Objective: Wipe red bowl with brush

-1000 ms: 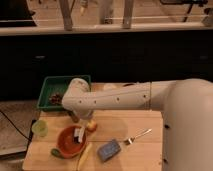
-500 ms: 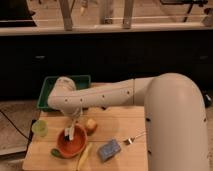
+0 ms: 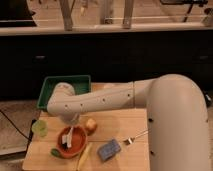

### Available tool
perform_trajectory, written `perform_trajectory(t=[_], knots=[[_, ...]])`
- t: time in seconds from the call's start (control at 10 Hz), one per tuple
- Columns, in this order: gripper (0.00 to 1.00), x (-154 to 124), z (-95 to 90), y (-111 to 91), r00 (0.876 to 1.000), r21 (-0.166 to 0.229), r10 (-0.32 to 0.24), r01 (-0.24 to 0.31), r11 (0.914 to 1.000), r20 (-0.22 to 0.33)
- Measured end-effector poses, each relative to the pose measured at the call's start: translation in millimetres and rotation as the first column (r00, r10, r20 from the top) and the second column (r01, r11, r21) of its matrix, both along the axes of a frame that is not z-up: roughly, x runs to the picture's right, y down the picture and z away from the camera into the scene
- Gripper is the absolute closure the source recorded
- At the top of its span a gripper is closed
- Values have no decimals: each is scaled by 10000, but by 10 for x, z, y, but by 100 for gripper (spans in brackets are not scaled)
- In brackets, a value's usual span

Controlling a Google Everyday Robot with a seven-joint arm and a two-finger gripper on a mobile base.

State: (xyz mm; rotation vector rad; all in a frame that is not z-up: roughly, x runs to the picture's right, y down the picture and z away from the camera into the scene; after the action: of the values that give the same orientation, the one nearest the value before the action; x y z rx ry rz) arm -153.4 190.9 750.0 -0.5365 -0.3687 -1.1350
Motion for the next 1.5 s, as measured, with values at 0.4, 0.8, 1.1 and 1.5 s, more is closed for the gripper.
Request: perform_trajectory(t=[0.4, 0.8, 1.1, 1.5], knots=[[100, 640, 94, -7, 9950, -187, 693, -708, 9973, -716], [100, 567, 244, -284, 9958, -219, 674, -688, 9974, -616], [100, 516, 246, -331, 9968, -271, 607, -622, 9977, -524], [100, 509, 248, -316, 9969, -302, 589, -605, 9977, -520]])
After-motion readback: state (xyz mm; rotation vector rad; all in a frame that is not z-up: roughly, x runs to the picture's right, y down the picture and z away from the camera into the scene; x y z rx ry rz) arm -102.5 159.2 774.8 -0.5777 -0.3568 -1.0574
